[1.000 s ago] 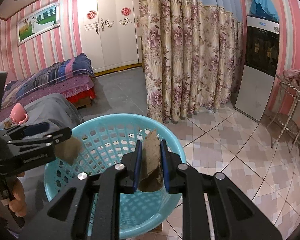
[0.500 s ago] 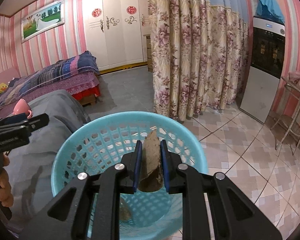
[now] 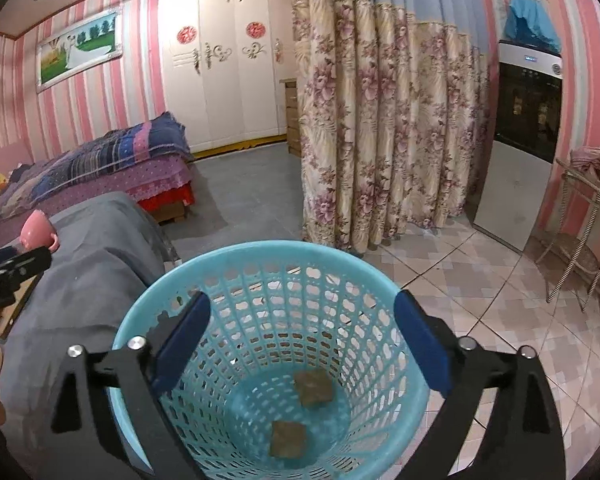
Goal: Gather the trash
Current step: 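Return the right gripper to the table and grasp the cream lid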
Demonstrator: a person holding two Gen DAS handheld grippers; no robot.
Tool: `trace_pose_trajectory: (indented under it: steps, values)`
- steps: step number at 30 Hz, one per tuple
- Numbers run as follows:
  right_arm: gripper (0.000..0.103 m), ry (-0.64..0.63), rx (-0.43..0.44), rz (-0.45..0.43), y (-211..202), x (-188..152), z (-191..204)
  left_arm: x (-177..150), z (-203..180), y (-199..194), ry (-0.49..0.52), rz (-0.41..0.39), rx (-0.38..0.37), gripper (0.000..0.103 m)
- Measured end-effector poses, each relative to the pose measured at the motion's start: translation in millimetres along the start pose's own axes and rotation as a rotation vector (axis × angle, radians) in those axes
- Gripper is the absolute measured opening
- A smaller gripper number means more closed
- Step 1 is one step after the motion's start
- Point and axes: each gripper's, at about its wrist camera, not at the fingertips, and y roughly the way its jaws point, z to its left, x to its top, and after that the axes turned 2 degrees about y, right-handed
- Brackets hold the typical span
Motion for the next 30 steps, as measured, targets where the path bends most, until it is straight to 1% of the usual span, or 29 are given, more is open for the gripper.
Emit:
trace_pose_trajectory:
  steps: [2, 5, 7, 10, 13, 14, 16, 19, 21, 23, 24, 26, 29, 30]
  values:
    - [0.097, -0.006, -0.008, 0.002, -2, 0, 5, -1, 8, -9, -0.007, -0.010, 0.011, 0.096]
    - [0.097, -0.017, -0.001, -0.003, -8, 2, 16, -1, 23, -23, -0.026, -0.022, 0.024, 0.097]
    - [0.098, -0.023, 0.023, -0.015, -16, 3, 32, -2, 36, -34, -0.036, -0.027, 0.041, 0.097]
    - [0.098, -0.031, 0.064, -0.026, -25, 3, 56, -7, 63, -51, -0.048, -0.031, 0.090, 0.097]
    - [0.098, -0.045, 0.131, -0.038, -33, 0, 89, -14, 100, -71, -0.077, -0.037, 0.147, 0.097]
    - [0.098, -0.050, 0.151, -0.042, -36, -2, 99, -18, 119, -79, -0.093, -0.038, 0.179, 0.097]
    - [0.098, -0.059, 0.195, -0.034, -39, -5, 125, -26, 145, -90, -0.114, -0.039, 0.221, 0.097]
    - [0.098, -0.049, 0.281, 0.006, -40, -14, 160, -43, 190, -107, -0.142, -0.027, 0.297, 0.097]
    - [0.098, -0.057, 0.363, 0.051, -39, -22, 188, -58, 223, -117, -0.174, -0.010, 0.347, 0.097]
    - [0.098, -0.078, 0.417, 0.068, -41, -30, 210, -69, 245, -123, -0.195, 0.006, 0.380, 0.097]
    - [0.098, -0.103, 0.442, 0.075, -42, -35, 225, -79, 264, -128, -0.215, 0.019, 0.409, 0.097]
    - [0.098, -0.170, 0.493, 0.086, -45, -48, 255, -91, 285, -134, -0.247, 0.034, 0.433, 0.097]
    - [0.098, -0.244, 0.550, 0.101, -51, -66, 288, -109, 314, -143, -0.302, 0.046, 0.460, 0.097]
    - [0.098, -0.286, 0.571, 0.113, -54, -76, 303, -113, 320, -145, -0.313, 0.049, 0.469, 0.097]
